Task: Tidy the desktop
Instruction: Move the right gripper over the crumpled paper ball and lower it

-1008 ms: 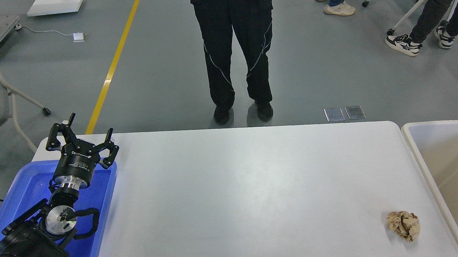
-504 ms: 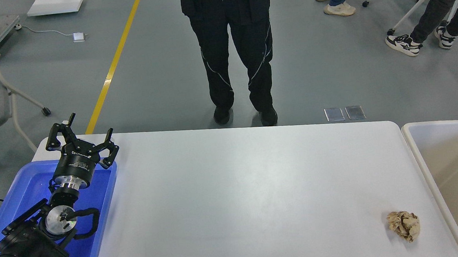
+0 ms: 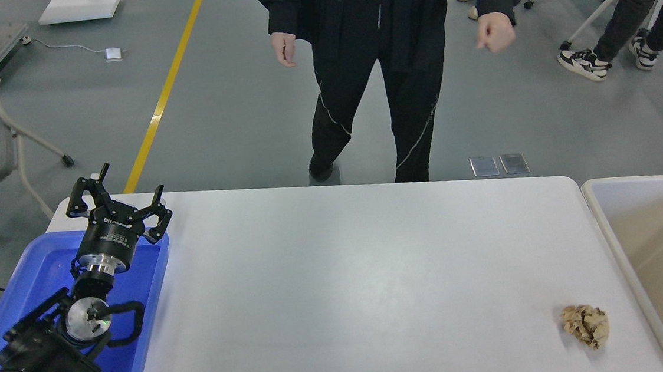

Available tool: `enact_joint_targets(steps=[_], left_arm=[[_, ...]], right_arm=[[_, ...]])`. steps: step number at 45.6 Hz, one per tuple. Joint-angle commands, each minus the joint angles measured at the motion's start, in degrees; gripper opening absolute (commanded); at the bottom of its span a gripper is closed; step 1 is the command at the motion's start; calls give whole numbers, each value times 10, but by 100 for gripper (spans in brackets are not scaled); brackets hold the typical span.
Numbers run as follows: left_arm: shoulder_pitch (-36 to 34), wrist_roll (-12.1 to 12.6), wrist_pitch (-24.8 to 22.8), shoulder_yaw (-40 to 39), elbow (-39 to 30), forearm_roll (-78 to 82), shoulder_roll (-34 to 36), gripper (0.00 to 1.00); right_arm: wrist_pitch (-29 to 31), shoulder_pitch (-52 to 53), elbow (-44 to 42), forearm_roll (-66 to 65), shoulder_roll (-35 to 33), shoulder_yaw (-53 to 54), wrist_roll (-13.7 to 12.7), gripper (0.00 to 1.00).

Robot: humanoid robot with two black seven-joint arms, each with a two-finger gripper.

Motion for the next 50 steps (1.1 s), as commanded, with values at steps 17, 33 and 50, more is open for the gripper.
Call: enact_joint_targets(steps=[17,33,50], left_arm=[[0,0,-1,0,0,0,0,100],[0,0,-1,0,0,0,0,100],[0,0,-1,0,0,0,0,100]], right_arm=[[2,274,165,-223,-89,-509,22,100],[3,272,239,-380,-83,-573,22,100],[-22,216,206,-399,-32,-587,21,100]])
